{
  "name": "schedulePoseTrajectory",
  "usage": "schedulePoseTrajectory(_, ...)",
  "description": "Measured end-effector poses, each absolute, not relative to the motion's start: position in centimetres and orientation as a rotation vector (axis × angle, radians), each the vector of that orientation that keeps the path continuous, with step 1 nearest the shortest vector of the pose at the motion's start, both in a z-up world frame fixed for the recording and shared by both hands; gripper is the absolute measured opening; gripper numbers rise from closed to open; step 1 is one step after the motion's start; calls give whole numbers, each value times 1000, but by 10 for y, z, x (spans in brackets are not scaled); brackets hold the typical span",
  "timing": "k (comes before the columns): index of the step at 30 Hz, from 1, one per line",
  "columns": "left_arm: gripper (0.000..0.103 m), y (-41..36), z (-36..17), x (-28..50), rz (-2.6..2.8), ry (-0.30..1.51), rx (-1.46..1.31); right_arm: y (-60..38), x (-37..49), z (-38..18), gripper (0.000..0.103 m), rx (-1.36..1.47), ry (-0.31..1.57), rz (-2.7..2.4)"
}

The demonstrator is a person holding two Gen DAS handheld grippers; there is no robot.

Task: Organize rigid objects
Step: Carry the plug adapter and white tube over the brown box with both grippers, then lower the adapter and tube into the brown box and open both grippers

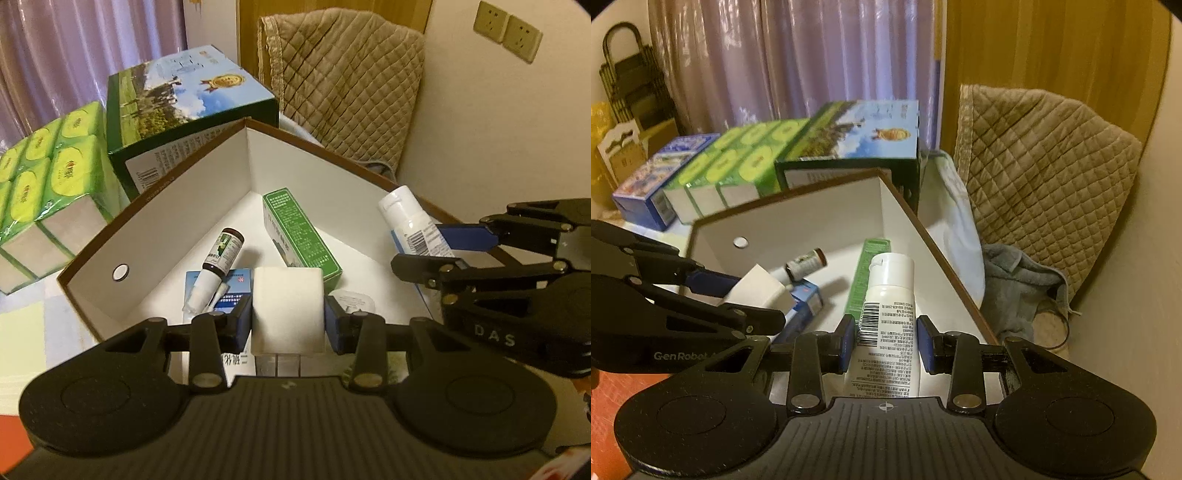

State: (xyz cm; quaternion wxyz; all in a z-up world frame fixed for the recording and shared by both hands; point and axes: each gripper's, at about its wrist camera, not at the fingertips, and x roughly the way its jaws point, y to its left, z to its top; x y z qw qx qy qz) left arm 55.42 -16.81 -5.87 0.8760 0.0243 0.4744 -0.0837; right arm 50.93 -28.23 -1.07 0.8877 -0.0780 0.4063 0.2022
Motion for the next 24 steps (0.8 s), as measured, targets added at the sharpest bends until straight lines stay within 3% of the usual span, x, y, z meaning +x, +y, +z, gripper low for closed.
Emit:
schedulePoseTrajectory(15, 37, -175, -86, 584, -158, 1027, 67, -275, 545, -38, 33, -273, 874, 430)
schedulePoseTrajectory(24, 50, -167, -76, 572, -186, 1010, 63, -282, 534, -37, 38, -210, 909, 440)
